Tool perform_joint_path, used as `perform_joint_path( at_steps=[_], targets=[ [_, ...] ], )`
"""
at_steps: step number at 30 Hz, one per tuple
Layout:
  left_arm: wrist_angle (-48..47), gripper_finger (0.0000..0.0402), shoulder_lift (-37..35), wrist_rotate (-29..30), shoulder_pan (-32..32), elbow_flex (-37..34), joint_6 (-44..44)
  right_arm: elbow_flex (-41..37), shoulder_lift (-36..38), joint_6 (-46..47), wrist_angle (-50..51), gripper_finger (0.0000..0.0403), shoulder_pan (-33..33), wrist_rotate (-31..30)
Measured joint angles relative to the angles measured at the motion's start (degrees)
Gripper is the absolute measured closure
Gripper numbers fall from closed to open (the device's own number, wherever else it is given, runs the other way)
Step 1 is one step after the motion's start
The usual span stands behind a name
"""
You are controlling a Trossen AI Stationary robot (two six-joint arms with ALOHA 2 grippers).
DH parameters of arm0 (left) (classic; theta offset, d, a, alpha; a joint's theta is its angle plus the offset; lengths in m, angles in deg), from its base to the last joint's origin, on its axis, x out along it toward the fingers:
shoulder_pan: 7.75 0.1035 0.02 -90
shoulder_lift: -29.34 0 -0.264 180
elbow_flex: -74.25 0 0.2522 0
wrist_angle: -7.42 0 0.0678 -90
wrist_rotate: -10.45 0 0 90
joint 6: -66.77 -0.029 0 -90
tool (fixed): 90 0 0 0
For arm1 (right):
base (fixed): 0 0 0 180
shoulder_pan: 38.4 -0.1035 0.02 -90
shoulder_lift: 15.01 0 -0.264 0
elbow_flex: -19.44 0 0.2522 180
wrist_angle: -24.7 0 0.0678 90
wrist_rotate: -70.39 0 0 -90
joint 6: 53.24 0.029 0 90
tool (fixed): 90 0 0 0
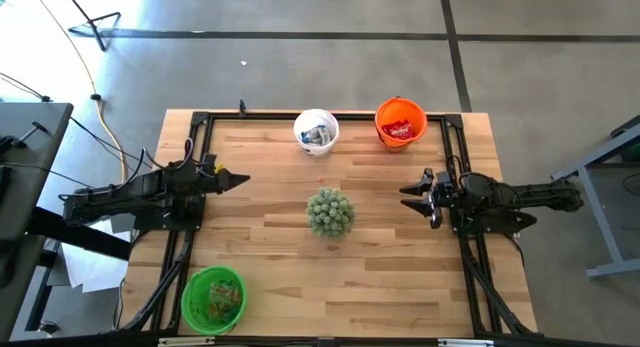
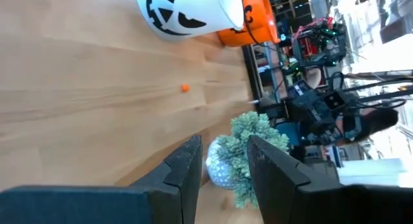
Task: Sort candy
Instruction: Return to Home Position
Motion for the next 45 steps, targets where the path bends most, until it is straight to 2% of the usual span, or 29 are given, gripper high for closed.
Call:
perform_joint_path(
  at_steps=[8, 12, 18, 21, 25, 32, 37, 45],
  targets=[
    [-0.86, 0.0292, -1.28, 0.01, 0.14, 0.0, -0.83, 0.0, 0.0, 0.0, 0.0, 0.022, 0.01, 0.0],
    [-2.6, 0.0292, -3.73, 0.06, 0.14, 0.0, -4.62, 0.0, 0.0, 0.0, -0.01, 0.022, 0.0, 0.01],
    [-2.69, 0.0292, -6.59, 2.04, -0.04, 0.0, -5.35, 0.0, 0.0, 0.0, 0.0, 0.022, 0.01, 0.02],
    [2.7, 0.0292, -6.77, 2.61, -0.72, -0.02, -5.94, 0.0, 0.0, 0.0, -0.01, 0.022, 0.0, 0.02],
    [11.07, 0.0292, -6.2, 2.62, -1.64, -0.31, -11.07, 0.0, 0.0, 0.0, 0.0, 0.022, 0.01, 0.01],
    [28.2, 0.0292, -6.13, 2.62, -1.98, -7.38, -16.28, 0.0, -0.01, 0.0, -0.01, 0.022, -0.01, 0.01],
    [31.69, 0.0292, -6.14, 2.63, -1.98, -10.21, -15.99, 0.0, 0.0, 0.0, -0.02, 0.022, 0.0, 0.02],
    [28.96, 0.0292, -5.87, 2.94, -1.98, -10.14, -15.37, 0.0, -0.01, 0.0, -0.02, 0.022, 0.0, 0.0]
  ],
)
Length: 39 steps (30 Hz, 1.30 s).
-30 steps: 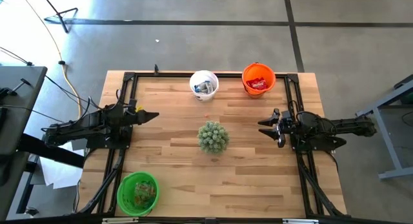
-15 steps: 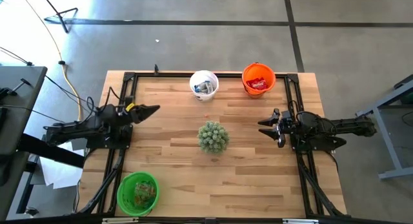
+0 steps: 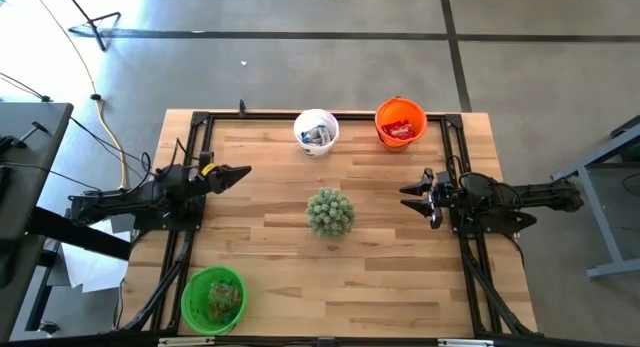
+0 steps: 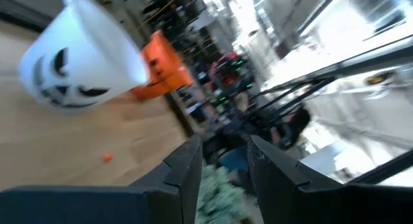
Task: Sort candy
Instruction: Return to Home Position
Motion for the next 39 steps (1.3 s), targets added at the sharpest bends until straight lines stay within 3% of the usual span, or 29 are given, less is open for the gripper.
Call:
perform_joint_path(
  at_steps=[9, 22, 27, 39],
  targets=[
    [-4.58, 0.0292, 0.5, -1.88, 0.0, 0.02, 1.38, -0.01, -0.01, 0.0, 0.01, 0.022, 0.0, 0.0],
    [-4.19, 0.0292, 0.5, 1.05, 0.11, 0.04, -0.97, 0.0, -0.01, 0.0, 0.0, 0.022, 0.0, 0.0],
    [-3.72, 0.0292, 1.25, 5.12, 0.13, 0.11, -1.44, -0.01, -0.01, 0.0, 0.01, 0.022, 0.0, 0.01],
    [-3.67, 0.0292, 1.35, 4.04, 0.11, 0.11, -1.53, -0.02, -0.01, 0.0, 0.0, 0.022, 0.0, 0.01]
  ],
)
